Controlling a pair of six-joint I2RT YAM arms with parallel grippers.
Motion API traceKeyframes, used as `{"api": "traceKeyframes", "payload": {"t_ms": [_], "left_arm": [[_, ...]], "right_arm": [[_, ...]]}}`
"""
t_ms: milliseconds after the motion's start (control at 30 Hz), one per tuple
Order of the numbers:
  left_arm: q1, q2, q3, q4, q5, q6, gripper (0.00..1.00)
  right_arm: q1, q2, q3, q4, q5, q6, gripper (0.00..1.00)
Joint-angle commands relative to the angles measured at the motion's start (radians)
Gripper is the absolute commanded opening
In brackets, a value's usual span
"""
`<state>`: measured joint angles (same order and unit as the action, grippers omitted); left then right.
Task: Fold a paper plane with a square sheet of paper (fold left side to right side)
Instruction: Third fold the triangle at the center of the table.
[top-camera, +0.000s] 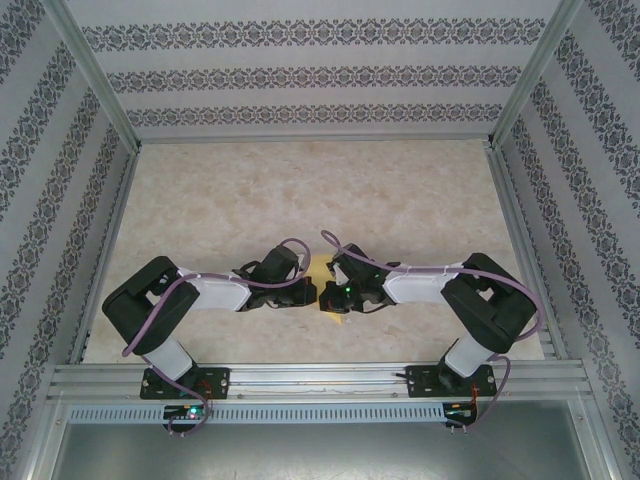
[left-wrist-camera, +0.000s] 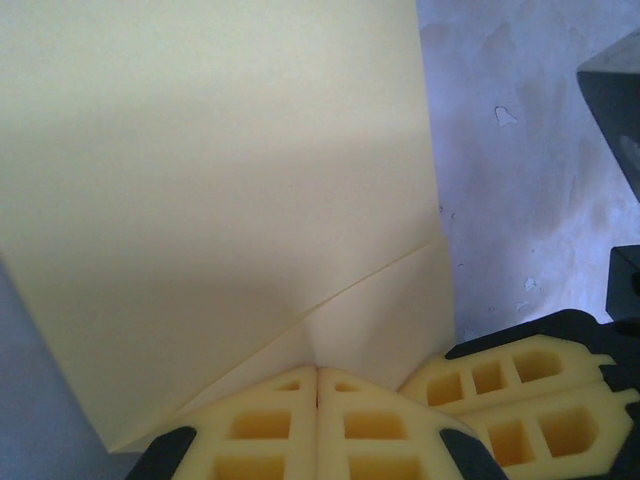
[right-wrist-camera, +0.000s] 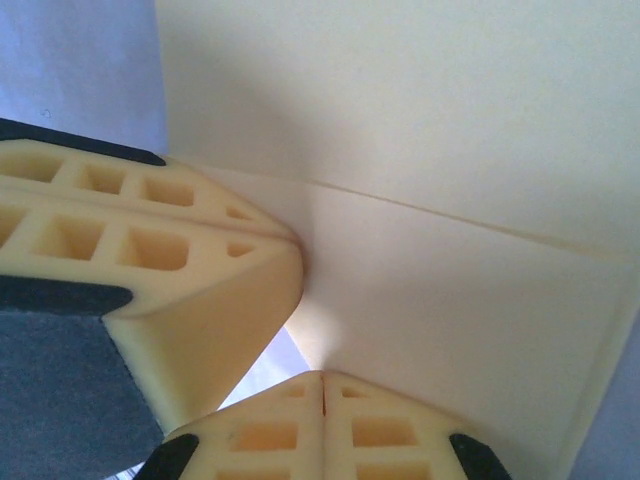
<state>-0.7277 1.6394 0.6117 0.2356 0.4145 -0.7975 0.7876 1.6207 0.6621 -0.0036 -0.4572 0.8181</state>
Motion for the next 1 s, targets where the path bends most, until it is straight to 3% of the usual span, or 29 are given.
{"api": "traceKeyframes", "payload": {"t_ms": [0,567,833,967], "left_arm": [[-0.015,0.048,-0.013,-0.118,-0.067,0.005,0.00],[-0.017,0.054,-0.001,-0.127,-0.067,-0.003,0.00],[-0.024,0.032,0.058,-0.110,-0.017,-0.043,0.04],[-0.021,-0.013,0.106,-0.087,0.013,-0.049,0.12]], "right_arm": [[-0.001,-0.004,-0.068,-0.082,0.035,0.017,0.00],[-0.036,-0.255,-0.244,-0.235,0.036,0.013,0.00],[-0.145,-0.441,-0.216,-0.313,0.002,-0.091,0.00],[-0.208,-0.499,-0.173,-0.318,0.002,-0.208,0.19]]}}
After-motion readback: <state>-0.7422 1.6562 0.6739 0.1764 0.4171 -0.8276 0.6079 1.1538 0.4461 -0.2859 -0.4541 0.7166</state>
